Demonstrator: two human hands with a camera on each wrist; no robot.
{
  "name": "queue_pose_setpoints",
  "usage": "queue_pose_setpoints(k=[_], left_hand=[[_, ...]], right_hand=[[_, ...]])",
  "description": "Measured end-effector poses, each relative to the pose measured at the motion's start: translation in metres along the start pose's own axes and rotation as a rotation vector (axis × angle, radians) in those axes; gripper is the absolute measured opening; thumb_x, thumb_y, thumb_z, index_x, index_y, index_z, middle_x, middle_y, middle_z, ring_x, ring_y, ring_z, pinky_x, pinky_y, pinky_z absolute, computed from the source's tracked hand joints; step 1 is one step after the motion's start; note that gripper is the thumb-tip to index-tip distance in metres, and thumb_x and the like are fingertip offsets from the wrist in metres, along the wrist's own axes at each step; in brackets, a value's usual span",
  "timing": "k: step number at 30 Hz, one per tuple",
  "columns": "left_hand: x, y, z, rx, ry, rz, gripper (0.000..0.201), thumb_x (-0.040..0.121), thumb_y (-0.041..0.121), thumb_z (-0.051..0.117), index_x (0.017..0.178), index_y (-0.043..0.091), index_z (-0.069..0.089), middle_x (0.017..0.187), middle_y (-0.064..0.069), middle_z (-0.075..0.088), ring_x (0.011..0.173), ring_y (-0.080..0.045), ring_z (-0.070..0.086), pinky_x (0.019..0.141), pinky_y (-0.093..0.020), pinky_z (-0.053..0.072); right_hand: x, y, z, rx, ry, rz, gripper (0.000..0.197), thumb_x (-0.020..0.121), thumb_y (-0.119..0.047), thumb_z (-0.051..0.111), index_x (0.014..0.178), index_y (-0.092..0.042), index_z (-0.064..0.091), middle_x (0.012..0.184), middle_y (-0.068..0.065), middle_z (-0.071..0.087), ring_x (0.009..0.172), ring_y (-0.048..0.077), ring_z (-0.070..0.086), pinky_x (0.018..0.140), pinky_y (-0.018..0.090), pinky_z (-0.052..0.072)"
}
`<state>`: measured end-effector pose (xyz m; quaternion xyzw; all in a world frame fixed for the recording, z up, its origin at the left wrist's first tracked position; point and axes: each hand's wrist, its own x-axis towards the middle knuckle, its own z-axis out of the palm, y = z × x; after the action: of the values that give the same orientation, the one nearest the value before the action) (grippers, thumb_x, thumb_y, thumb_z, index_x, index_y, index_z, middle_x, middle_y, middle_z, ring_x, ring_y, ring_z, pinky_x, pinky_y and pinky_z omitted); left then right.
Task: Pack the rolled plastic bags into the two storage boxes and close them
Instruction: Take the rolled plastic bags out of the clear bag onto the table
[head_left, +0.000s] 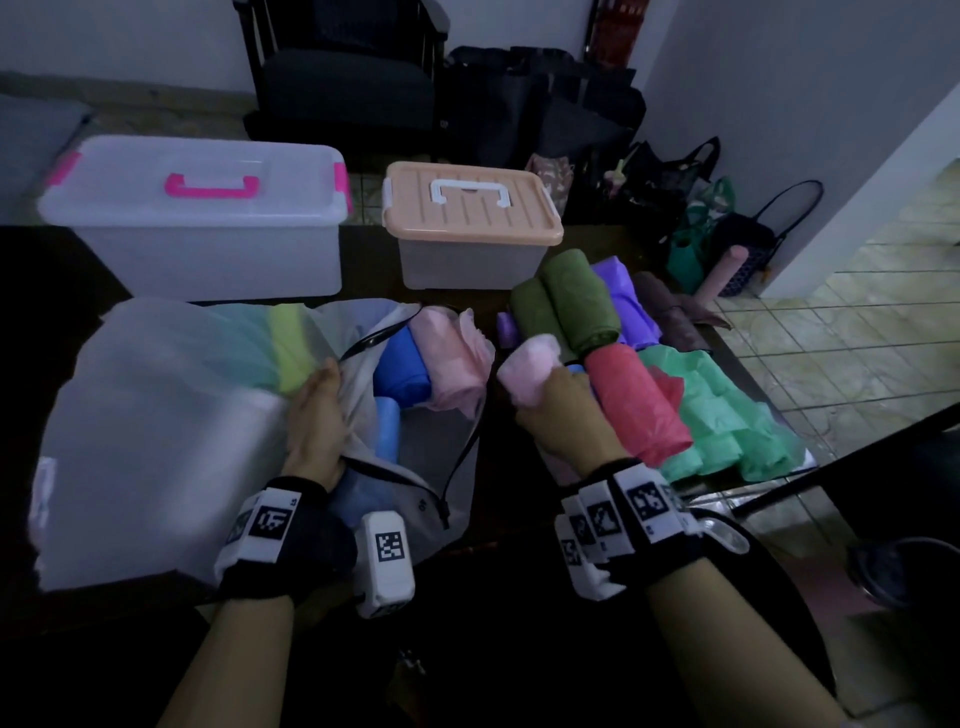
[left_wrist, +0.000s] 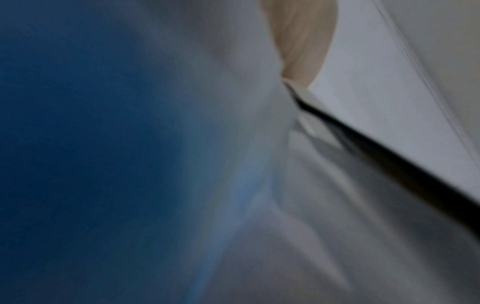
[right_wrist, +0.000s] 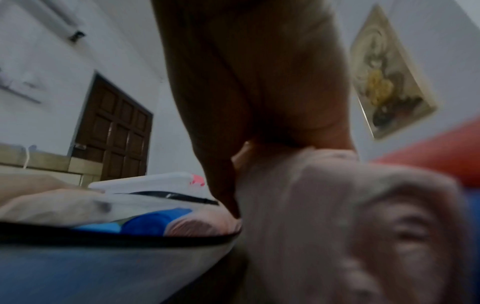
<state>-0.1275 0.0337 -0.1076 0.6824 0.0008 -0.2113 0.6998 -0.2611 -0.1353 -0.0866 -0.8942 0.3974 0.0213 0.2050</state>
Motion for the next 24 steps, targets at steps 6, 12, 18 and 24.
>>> queue_pose_setpoints(k=[6, 12, 18, 24], left_hand=[[0.002, -0.001, -0.001, 0.013, 0.005, 0.02, 0.04, 0.102, 0.031, 0.031, 0.127, 0.007, 0.052, 0.129, -0.013, 0.055, 0.119, -0.021, 0.051, 0.108, -0.04, 0.036], [0.001, 0.0, 0.0, -0.042, 0.008, -0.017, 0.04, 0.102, 0.03, 0.033, 0.13, 0.009, 0.05, 0.13, -0.01, 0.054, 0.12, -0.02, 0.05, 0.103, -0.031, 0.038], [0.0, 0.0, 0.0, -0.027, 0.006, -0.017, 0.043, 0.102, 0.033, 0.032, 0.135, 0.01, 0.046, 0.135, -0.009, 0.051, 0.124, -0.02, 0.047, 0.105, -0.032, 0.036], [-0.002, 0.002, -0.001, -0.044, 0.003, -0.022, 0.041, 0.101, 0.032, 0.033, 0.132, 0.009, 0.049, 0.131, -0.008, 0.054, 0.119, -0.017, 0.05, 0.103, -0.03, 0.037]], right_hand=[[-0.012, -0.004, 0.023, -0.246, 0.227, 0.056, 0.075, 0.08, -0.035, 0.069, 0.134, 0.002, 0.031, 0.122, 0.015, 0.049, 0.112, 0.03, 0.053, 0.084, 0.037, 0.045], [-0.027, -0.01, 0.018, -0.443, 0.413, 0.108, 0.027, 0.064, -0.03, 0.078, 0.076, -0.009, 0.067, 0.08, 0.008, 0.06, 0.076, 0.025, 0.057, 0.06, 0.031, 0.041], [-0.027, -0.002, 0.024, -0.266, 0.216, 0.027, 0.067, 0.095, -0.049, 0.036, 0.139, 0.0, 0.025, 0.133, 0.017, 0.045, 0.124, 0.032, 0.039, 0.096, 0.04, 0.035], [-0.027, -0.006, 0.035, -0.242, 0.227, 0.085, 0.055, 0.081, -0.048, 0.056, 0.09, 0.005, 0.065, 0.09, 0.021, 0.062, 0.084, 0.035, 0.059, 0.066, 0.038, 0.048]])
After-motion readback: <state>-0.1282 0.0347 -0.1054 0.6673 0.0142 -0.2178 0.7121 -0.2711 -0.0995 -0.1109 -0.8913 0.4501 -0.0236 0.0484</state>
